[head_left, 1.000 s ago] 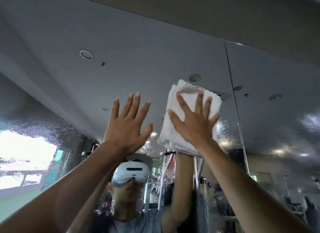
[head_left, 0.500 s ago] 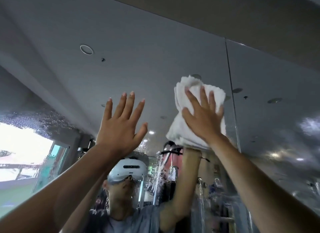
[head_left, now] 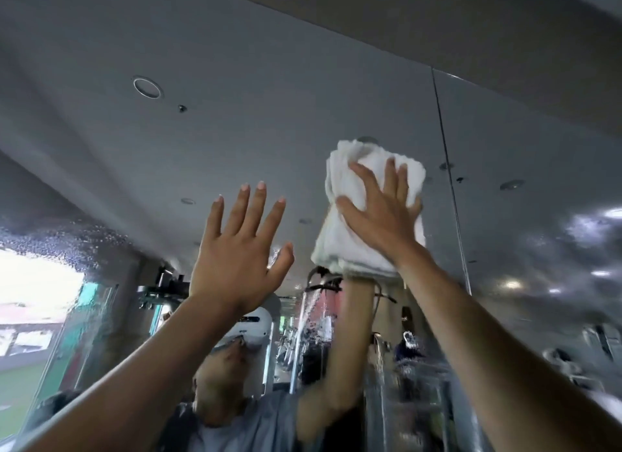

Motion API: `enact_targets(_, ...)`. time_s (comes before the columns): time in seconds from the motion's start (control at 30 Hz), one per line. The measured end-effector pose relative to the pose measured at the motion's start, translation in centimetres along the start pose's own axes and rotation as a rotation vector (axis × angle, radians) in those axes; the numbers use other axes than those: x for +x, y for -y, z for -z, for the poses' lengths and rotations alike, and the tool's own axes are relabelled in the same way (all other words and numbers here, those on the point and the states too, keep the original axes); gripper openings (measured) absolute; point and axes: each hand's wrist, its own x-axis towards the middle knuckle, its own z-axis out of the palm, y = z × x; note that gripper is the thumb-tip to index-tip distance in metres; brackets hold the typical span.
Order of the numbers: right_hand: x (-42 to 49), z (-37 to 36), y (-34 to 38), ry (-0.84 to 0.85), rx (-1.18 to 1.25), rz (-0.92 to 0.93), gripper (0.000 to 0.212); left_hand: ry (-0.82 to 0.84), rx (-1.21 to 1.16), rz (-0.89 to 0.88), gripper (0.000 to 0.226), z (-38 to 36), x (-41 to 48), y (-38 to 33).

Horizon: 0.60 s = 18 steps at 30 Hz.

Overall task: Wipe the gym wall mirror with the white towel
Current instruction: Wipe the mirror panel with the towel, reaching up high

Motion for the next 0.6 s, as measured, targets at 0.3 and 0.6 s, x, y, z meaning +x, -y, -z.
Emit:
enact_targets(0.3,-3.9,-1.5,0.9,-0.024,-0.152,0.372,0.074,-0.068,-0.042,-0.005,0.063,0.4,-0.3,-0.1)
enact_targets(0.6,3.7,-0.2,2.7,-0.012,-0.065,0.025,0.064,-0.15,0.043,-0.113,0.045,1.4,1.4,1.6)
